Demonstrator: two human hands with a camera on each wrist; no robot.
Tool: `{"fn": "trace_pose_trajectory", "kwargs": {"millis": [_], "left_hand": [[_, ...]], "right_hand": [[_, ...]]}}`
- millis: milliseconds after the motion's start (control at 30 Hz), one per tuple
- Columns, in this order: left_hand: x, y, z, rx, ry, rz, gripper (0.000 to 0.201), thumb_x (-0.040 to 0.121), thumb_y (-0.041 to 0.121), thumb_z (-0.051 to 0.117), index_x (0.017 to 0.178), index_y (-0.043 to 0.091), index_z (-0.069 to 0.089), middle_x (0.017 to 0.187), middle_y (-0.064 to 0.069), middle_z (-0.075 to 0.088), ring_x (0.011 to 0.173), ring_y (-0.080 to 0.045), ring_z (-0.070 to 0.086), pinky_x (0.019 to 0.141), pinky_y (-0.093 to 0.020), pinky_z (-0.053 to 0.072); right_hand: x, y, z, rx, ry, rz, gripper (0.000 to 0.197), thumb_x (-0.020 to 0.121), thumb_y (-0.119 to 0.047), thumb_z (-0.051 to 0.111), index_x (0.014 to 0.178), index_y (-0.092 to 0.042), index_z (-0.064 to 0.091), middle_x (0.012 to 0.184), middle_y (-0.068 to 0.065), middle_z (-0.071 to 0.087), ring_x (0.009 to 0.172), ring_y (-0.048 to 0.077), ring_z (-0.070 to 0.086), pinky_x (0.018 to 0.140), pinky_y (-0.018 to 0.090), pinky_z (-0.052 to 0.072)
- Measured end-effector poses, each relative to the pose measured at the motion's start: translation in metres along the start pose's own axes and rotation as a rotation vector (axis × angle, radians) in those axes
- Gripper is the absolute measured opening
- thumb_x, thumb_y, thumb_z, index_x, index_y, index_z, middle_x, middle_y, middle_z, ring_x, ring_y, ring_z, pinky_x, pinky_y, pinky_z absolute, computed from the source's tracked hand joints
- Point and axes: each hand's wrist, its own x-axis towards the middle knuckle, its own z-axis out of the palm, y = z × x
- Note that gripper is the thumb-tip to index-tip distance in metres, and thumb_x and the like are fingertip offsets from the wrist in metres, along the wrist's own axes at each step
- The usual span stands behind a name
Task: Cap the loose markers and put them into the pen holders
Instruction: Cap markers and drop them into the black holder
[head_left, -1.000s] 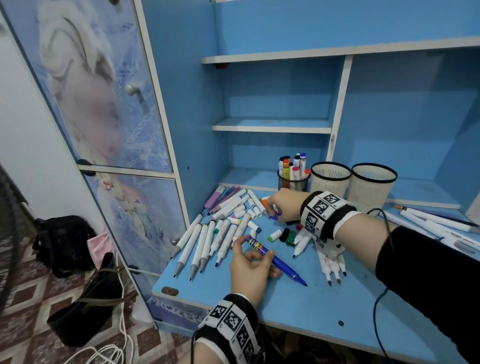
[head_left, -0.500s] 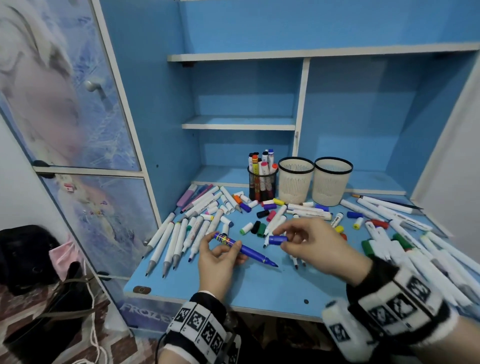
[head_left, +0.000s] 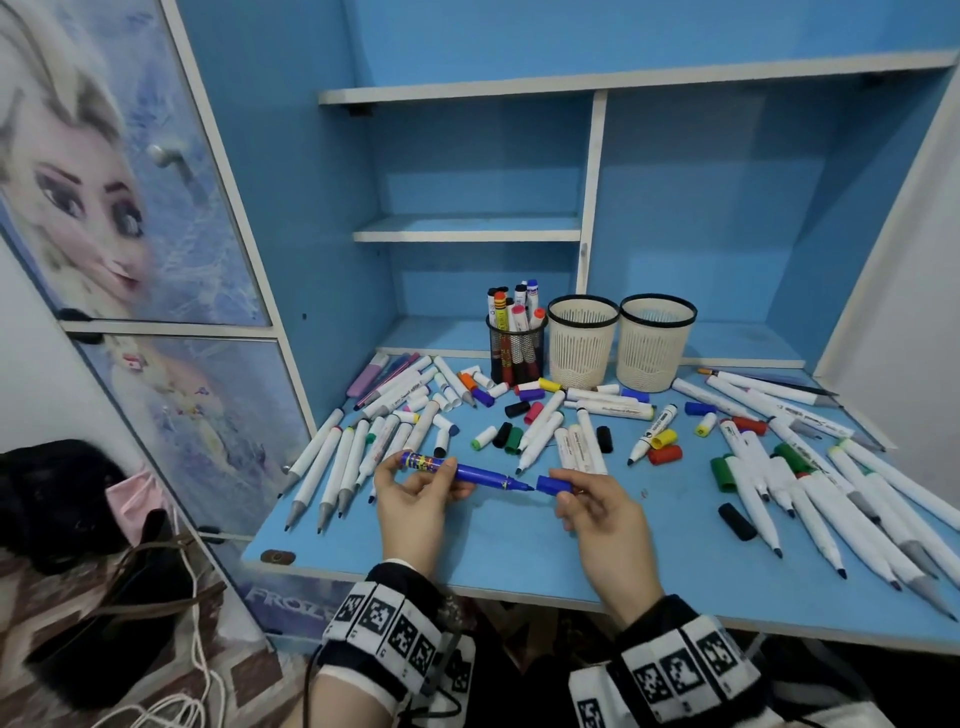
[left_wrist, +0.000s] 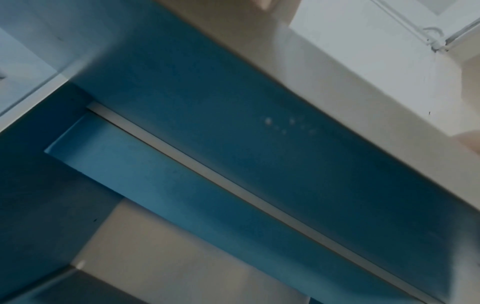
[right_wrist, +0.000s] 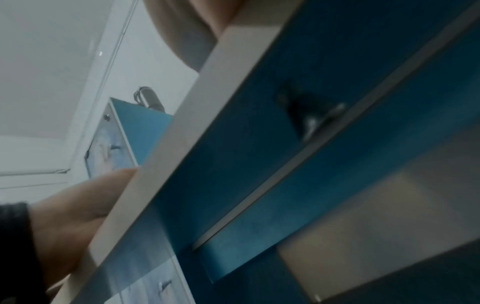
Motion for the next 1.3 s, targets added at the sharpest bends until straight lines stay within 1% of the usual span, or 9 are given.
{"fn": "trace_pose_trajectory", "kwargs": {"millis": [133, 233, 500, 767, 933, 1033, 1167, 1233, 1300], "left_hand": [[0.001, -0.001, -0.001, -0.008, 0.01, -0.007, 0.045, 0.087, 0.002, 0.062, 0.12, 0.012, 0.035, 0.061, -0.006, 0.068, 0.056, -0.018, 0.065, 0.08, -0.04, 0.054], [0.002, -0.002, -0.001, 0.008, -0.025, -0.008, 0.044, 0.086, 0.001, 0.062, 0.118, 0.012, 0.034, 0.062, -0.006, 0.069, 0.055, -0.018, 0.065, 0.073, -0.034, 0.056], [-0.006, 0.005, -0.004, 0.026, -0.239, -0.062, 0.026, 0.084, -0.004, 0.062, 0.103, 0.005, 0.046, 0.066, -0.017, 0.069, 0.058, -0.024, 0.069, 0.058, -0.024, 0.057], [-0.005, 0.006, -0.006, 0.036, -0.306, -0.06, 0.024, 0.081, -0.009, 0.059, 0.093, 0.007, 0.047, 0.064, -0.014, 0.069, 0.062, -0.025, 0.07, 0.056, -0.023, 0.057], [-0.005, 0.009, -0.009, 0.073, -0.339, -0.069, 0.023, 0.082, -0.008, 0.059, 0.089, 0.006, 0.042, 0.065, -0.017, 0.069, 0.059, -0.026, 0.07, 0.053, -0.024, 0.056], [-0.005, 0.01, -0.009, 0.1, -0.372, -0.09, 0.025, 0.086, -0.007, 0.054, 0.101, 0.003, 0.037, 0.066, -0.017, 0.07, 0.057, -0.026, 0.07, 0.052, -0.025, 0.056], [-0.002, 0.008, -0.011, 0.127, -0.366, -0.121, 0.061, 0.088, -0.004, 0.054, 0.136, -0.008, 0.015, 0.069, -0.018, 0.07, 0.057, -0.026, 0.069, 0.052, -0.026, 0.056], [-0.003, 0.009, -0.01, 0.139, -0.377, -0.129, 0.053, 0.088, -0.004, 0.054, 0.13, -0.005, 0.021, 0.069, -0.018, 0.07, 0.057, -0.026, 0.069, 0.051, -0.026, 0.056], [-0.003, 0.012, -0.009, 0.159, -0.387, -0.14, 0.036, 0.089, -0.003, 0.054, 0.112, 0.005, 0.028, 0.068, -0.019, 0.07, 0.056, -0.026, 0.069, 0.05, -0.026, 0.056]], "right_hand": [[0.0, 0.002, -0.004, 0.069, 0.0, 0.027, 0.03, 0.09, 0.005, 0.054, 0.092, -0.022, 0.067, 0.097, 0.025, 0.06, 0.06, 0.002, 0.055, 0.058, 0.014, 0.046], [0.0, 0.002, -0.003, 0.057, -0.058, 0.043, 0.029, 0.088, 0.006, 0.056, 0.091, -0.02, 0.069, 0.097, 0.026, 0.06, 0.06, 0.002, 0.054, 0.057, 0.015, 0.046], [-0.004, -0.001, -0.005, 0.133, -0.11, 0.062, 0.021, 0.089, 0.002, 0.057, 0.094, -0.014, 0.069, 0.073, 0.009, 0.061, 0.057, 0.003, 0.054, 0.055, 0.015, 0.045], [-0.002, 0.003, -0.009, 0.215, -0.139, 0.085, 0.026, 0.085, 0.012, 0.056, 0.092, -0.009, 0.07, 0.062, 0.012, 0.065, 0.054, 0.018, 0.058, 0.053, 0.022, 0.048], [-0.002, 0.003, -0.01, 0.241, -0.176, 0.112, 0.025, 0.082, 0.017, 0.057, 0.087, -0.004, 0.069, 0.058, 0.015, 0.063, 0.048, 0.016, 0.057, 0.048, 0.021, 0.046], [-0.002, 0.003, -0.008, 0.231, -0.211, 0.135, 0.024, 0.081, 0.02, 0.056, 0.084, -0.001, 0.067, 0.055, 0.014, 0.062, 0.044, 0.014, 0.056, 0.046, 0.02, 0.045], [0.0, 0.006, -0.006, 0.21, -0.229, 0.178, 0.025, 0.079, 0.023, 0.055, 0.08, 0.0, 0.066, 0.051, 0.01, 0.061, 0.042, 0.014, 0.055, 0.044, 0.02, 0.045], [0.0, 0.008, -0.005, 0.181, -0.225, 0.179, 0.026, 0.079, 0.022, 0.056, 0.079, -0.002, 0.066, 0.05, 0.008, 0.06, 0.043, 0.014, 0.055, 0.044, 0.02, 0.044], [-0.001, 0.009, -0.004, 0.14, -0.225, 0.164, 0.026, 0.08, 0.019, 0.057, 0.08, -0.005, 0.067, 0.049, 0.007, 0.06, 0.042, 0.014, 0.052, 0.045, 0.021, 0.044]]}}
